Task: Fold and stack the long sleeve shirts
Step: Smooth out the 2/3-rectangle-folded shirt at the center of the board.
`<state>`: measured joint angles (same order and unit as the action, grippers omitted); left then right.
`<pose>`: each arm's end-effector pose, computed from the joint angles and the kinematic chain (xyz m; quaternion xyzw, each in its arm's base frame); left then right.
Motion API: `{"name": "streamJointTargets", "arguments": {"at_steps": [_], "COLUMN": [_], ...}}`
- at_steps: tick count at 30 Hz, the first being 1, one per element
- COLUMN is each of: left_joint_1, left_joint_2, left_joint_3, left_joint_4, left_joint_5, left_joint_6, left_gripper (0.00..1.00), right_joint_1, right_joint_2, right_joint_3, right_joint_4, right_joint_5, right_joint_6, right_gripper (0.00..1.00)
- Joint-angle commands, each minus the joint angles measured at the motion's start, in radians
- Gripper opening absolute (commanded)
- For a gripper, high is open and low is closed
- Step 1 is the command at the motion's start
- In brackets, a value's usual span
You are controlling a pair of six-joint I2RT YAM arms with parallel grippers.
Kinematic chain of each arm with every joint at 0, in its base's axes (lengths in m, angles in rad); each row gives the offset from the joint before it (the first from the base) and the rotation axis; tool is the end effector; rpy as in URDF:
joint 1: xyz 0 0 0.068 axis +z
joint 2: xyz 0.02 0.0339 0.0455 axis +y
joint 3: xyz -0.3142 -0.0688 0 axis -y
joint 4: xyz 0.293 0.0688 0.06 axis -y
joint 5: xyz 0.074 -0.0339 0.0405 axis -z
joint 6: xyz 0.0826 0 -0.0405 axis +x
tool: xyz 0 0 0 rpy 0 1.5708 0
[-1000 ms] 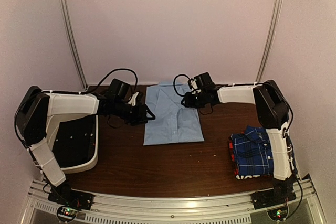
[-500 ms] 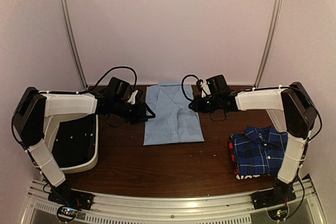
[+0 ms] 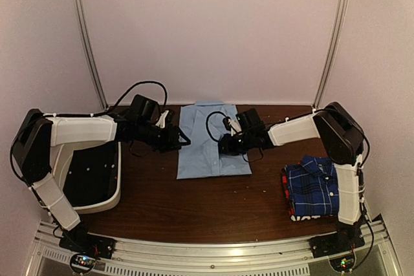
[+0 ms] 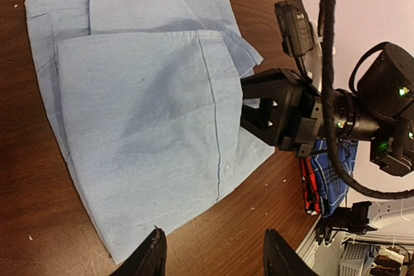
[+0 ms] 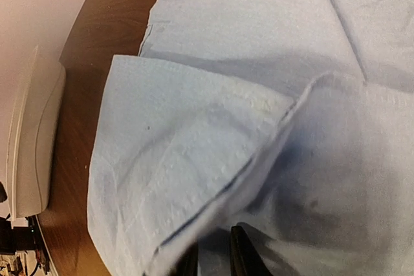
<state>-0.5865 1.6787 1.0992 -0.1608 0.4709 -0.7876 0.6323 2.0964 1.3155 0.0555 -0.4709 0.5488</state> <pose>0.3464 -0.2752 0.2161 0.0043 0.8947 -0.4138 0.1679 0.4122 0.3484 0.1237 -0.1326 0.8821 0.3988 0.2129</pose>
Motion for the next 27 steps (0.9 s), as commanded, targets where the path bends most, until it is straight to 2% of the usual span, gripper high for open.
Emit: {"name": "streamJointTargets", "arguments": {"at_steps": [1,8,14,24,27], "left_joint_1": [-0.005,-0.006,-0.006,-0.006,-0.006], "left_joint_2": [-0.042,-0.068,-0.073,-0.074,-0.069], "left_joint_3": [-0.009,-0.012,-0.019,-0.022,-0.022], "left_joint_4": [0.001,-0.019,-0.018,-0.019,-0.018], "left_joint_5": [-0.011,-0.025,-0.025,-0.034,-0.04], "left_joint_6": [-0.004,-0.002,-0.005,-0.004,-0.004], "left_gripper": [0.52,0.52,0.52,0.52,0.52], "right_joint_1": [-0.01,-0.03,-0.059,-0.178,-0.189], "right_joint_2": [0.07,0.168,0.226,0.158,0.108], "right_joint_3": [0.124,0.302,0.35,0.377,0.376], "right_joint_4": [0.002,-0.045,-0.016,-0.072,-0.118], "right_joint_5": [-0.037,-0.056,-0.112,-0.094,-0.063], "right_joint_6": [-0.008,-0.017,0.005,-0.043,-0.078], "right_gripper": [0.21,0.28,0.35,0.62,0.65]}}
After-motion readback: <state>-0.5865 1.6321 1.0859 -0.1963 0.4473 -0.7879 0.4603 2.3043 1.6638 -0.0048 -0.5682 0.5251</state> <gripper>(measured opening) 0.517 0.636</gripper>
